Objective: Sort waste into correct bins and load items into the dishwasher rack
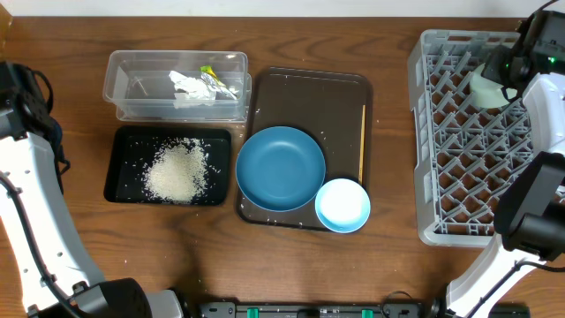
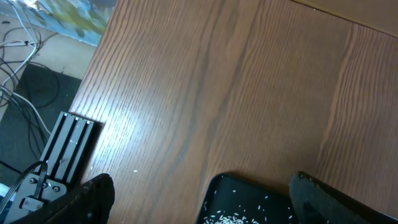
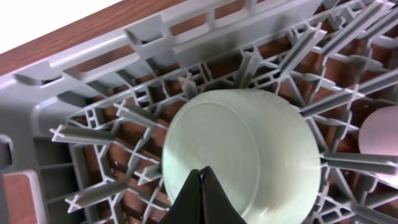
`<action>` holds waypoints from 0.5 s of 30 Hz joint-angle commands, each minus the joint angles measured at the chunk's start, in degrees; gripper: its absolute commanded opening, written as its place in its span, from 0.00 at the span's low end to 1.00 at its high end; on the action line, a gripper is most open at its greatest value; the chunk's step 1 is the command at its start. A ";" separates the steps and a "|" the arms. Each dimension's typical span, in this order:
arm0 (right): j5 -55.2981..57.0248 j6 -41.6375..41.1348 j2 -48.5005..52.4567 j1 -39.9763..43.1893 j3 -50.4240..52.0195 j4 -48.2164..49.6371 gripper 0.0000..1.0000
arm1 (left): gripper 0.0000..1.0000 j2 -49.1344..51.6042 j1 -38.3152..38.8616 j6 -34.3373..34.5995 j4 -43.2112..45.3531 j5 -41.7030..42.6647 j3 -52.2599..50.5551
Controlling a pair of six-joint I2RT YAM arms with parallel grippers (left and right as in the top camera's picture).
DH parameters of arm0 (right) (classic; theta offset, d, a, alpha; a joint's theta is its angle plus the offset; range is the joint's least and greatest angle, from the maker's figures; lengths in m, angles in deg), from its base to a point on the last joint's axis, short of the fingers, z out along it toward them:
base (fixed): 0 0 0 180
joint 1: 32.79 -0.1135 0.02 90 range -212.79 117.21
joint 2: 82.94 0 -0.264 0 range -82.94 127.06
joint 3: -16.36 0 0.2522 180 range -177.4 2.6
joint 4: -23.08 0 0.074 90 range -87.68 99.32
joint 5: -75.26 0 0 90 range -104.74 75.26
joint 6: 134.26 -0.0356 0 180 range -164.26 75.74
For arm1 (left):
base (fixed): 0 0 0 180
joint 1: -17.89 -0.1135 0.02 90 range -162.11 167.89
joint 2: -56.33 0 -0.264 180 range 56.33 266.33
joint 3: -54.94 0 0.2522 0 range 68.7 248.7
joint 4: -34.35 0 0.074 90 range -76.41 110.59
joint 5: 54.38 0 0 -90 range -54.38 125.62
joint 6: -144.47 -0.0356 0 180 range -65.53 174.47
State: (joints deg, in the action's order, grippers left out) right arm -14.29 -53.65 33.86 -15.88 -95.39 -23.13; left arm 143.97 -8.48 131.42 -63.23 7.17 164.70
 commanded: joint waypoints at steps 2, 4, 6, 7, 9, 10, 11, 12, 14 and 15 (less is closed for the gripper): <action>2.58 0.70 1.73 0.13 -0.98 -1.05 0.01 | 0.92 -0.39 -0.24 0.92 -0.35 -0.48 0.11; 2.82 0.70 2.36 0.46 -0.94 -2.10 0.01 | 0.92 -0.39 -0.24 0.92 -0.35 -0.48 0.11; 4.31 -0.26 2.40 0.74 -0.94 -3.17 0.01 | 0.92 -0.39 -0.24 0.92 -0.35 -0.48 0.11; 5.86 -1.51 2.34 0.94 -0.96 -3.26 0.01 | 0.92 -0.39 -0.24 0.92 -0.35 -0.48 0.11; 7.87 -2.51 1.90 1.07 -1.01 -3.34 0.01 | 0.92 -0.39 -0.24 0.92 -0.35 -0.48 0.11; 8.39 -2.60 1.68 1.07 -1.01 -3.52 0.01 | 0.92 -0.39 -0.24 0.92 -0.35 -0.48 0.11; 8.68 -2.60 1.46 1.05 -1.03 -3.78 0.01 | 0.92 -0.39 -0.24 0.92 -0.35 -0.48 0.11; 9.18 -2.60 1.20 1.05 -1.18 -4.35 0.01 | 0.92 -0.39 -0.24 0.92 -0.35 -0.48 0.11; 11.47 -2.60 1.01 1.07 -1.57 -5.75 0.01 | 0.92 -0.39 -0.24 0.92 -0.35 -0.48 0.11; 12.72 -2.58 0.96 1.05 -1.66 -6.25 0.01 | 0.92 -0.39 -0.24 0.92 -0.35 -0.48 0.11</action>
State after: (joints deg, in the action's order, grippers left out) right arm -9.18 -55.13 35.65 -15.56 -96.18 -27.85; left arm 143.97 -8.48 131.42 -63.23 7.17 164.70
